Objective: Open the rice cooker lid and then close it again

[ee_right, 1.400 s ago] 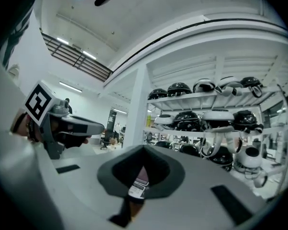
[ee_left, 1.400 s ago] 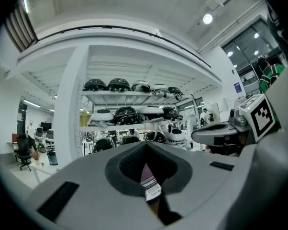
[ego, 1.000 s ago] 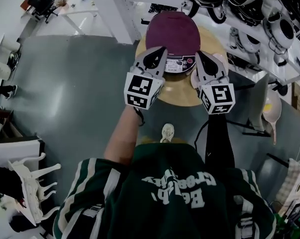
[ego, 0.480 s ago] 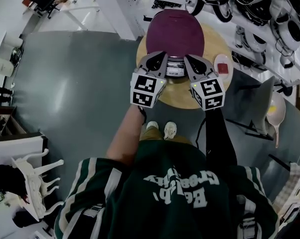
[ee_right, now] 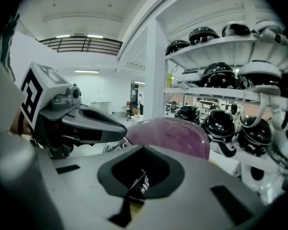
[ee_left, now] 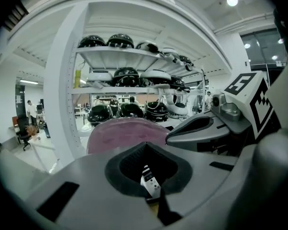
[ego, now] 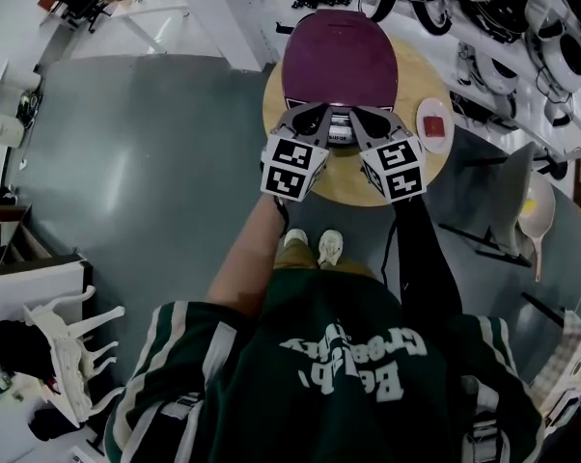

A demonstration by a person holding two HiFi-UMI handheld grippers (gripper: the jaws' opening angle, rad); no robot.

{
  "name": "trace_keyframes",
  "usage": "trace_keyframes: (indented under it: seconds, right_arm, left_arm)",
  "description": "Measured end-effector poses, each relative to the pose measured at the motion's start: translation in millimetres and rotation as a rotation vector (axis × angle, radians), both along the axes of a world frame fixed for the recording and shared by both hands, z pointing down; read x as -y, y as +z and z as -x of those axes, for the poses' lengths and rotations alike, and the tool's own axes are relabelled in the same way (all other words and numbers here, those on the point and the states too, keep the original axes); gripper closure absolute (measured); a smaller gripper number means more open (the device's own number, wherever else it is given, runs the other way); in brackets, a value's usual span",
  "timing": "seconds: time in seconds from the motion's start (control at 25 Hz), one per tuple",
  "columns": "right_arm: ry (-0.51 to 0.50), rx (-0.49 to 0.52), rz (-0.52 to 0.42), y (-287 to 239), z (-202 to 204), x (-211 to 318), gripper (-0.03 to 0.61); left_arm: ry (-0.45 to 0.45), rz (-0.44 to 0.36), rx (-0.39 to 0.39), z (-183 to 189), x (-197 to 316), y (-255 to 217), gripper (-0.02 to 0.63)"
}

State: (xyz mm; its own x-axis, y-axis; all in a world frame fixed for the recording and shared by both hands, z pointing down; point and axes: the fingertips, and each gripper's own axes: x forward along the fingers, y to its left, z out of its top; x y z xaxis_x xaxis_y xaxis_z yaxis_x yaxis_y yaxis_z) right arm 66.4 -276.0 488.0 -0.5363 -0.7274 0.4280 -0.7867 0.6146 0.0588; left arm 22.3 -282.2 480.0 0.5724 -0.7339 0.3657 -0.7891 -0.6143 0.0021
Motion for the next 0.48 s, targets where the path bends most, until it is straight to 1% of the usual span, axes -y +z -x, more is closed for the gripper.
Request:
trace_keyframes:
  seconds: [0.12,0.24,0.32,0.36,0.44,0.48]
  right_arm:
    - [0.012,-0.014,0.03,6.6,-1.5,4.3,0.575]
    - [0.011,-0.073,0.048,15.2,-1.1,5.0,0.575]
    - [0.012,-0.09,0.059,19.3,-0.5,4.4,0.575]
    - [0.017,-0.08,0.066,20.2,-0.8,4.2,0.575]
    - [0.02,-0.062,0.075,20.1,-0.8,4.0,0.575]
    - [0.014,-0.071,0.074,20.1,-0.4,4.0,0.575]
  left_arm:
    - [0.002,0.028,0.017,-1.3,2.4,9.8,0.614]
    - [0.008,0.057,0.065,-0.9,2.6,21.4,0.614]
    - [0.008,0.081,0.088,0.5,2.6,29.7,0.614]
    - [0.007,0.093,0.082,0.9,2.4,32.5,0.614]
    - [0.004,0.114,0.046,1.3,2.0,34.4,0.614]
    - [0.0,0.123,0.027,1.5,2.2,34.2,0.614]
